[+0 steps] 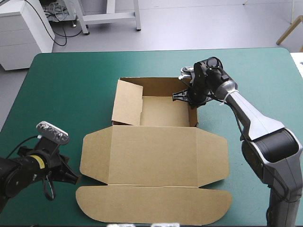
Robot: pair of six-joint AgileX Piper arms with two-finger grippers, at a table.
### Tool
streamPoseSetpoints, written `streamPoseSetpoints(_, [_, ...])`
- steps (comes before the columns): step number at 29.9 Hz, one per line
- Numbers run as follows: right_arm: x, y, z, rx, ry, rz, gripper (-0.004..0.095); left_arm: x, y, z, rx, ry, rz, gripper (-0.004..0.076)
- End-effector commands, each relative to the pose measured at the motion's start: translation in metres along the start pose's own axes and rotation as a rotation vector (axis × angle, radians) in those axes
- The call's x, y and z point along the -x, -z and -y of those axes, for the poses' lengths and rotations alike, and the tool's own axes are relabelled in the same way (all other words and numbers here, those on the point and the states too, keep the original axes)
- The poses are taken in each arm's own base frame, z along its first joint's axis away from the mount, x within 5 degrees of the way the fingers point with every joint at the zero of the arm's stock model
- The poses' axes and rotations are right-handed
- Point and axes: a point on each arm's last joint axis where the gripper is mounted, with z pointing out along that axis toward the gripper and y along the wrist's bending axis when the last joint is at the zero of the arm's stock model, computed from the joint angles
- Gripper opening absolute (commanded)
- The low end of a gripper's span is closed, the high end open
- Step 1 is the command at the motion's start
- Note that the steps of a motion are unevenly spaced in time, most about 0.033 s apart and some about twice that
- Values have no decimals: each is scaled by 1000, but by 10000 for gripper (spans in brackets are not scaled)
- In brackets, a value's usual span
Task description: Fold the box
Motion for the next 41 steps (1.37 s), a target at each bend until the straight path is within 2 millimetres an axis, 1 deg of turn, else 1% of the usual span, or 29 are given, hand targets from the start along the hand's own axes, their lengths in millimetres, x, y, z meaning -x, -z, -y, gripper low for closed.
streamPoseSetpoints(1, [3, 28, 3, 33, 5, 75, -19, -14, 3, 2, 7, -3, 112, -10])
streamPoseSetpoints(5, [5, 33, 10, 33, -14, 89, -19, -43, -7, 6, 6, -1, 103, -10])
streamPoseSetpoints(7, [6, 40, 20, 22, -31, 107, -19, -55, -9, 7, 6, 0, 107, -10])
streamPoseSetpoints(10, [8, 55, 41, 8, -48, 146, -19, -70, -10, 9, 9, 2, 130, -10])
streamPoseSetpoints(11, [9, 62, 56, -8, -68, 164, -19, -75, -9, 10, 10, 3, 141, -10])
streamPoseSetpoints(12, [10, 67, 66, -16, -79, 176, -19, -79, -8, 10, 12, 5, 154, -10])
streamPoseSetpoints(16, [9, 87, 123, -87, -158, 224, -19, -90, -1, 9, 34, 4, 204, -10])
streamPoseSetpoints(18, [5, 96, 165, -133, -220, 237, -19, -95, 1, 8, 48, 1, 219, -10])
streamPoseSetpoints(19, [3, 98, 180, -150, -240, 237, -19, -97, 1, 8, 59, -2, 225, -10])
streamPoseSetpoints(20, [-2, 101, 204, -174, -282, 239, -19, -98, 1, 7, 63, -3, 229, -10])
streamPoseSetpoints(21, [-5, 103, 219, -190, -308, 239, -19, -99, 1, 6, 77, -8, 227, -10])
streamPoseSetpoints(23, [-17, 109, 256, -230, -377, 239, -19, -102, -1, 5, 91, -14, 203, -10])
streamPoseSetpoints(24, [-23, 112, 270, -245, -406, 239, -19, -103, -3, 5, 94, -16, 189, -10])
streamPoseSetpoints(25, [-31, 116, 290, -265, -453, 239, -19, -105, -5, 5, 97, -18, 176, -10])
streamPoseSetpoints(28, [-52, 125, 328, -295, -559, 246, -19, -107, -9, 6, 95, -22, 160, -10])
streamPoseSetpoints(31, [-68, 131, 352, -295, -640, 257, -19, -107, -9, 6, 95, -22, 160, -10])
streamPoseSetpoints(33, [-74, 134, 360, -279, -688, 268, -14, -107, -9, 6, 95, -22, 160, -10])
streamPoseSetpoints(35, [-78, 135, 364, -281, -704, 271, 12, -107, -9, 6, 95, -22, 160, -10])
streamPoseSetpoints(37, [-78, 135, 365, -285, -703, 269, 80, -107, -9, 6, 95, -22, 160, -10])
streamPoseSetpoints(41, [-77, 135, 364, -269, -705, 275, 304, -107, -9, 5, 97, -20, 160, -10])
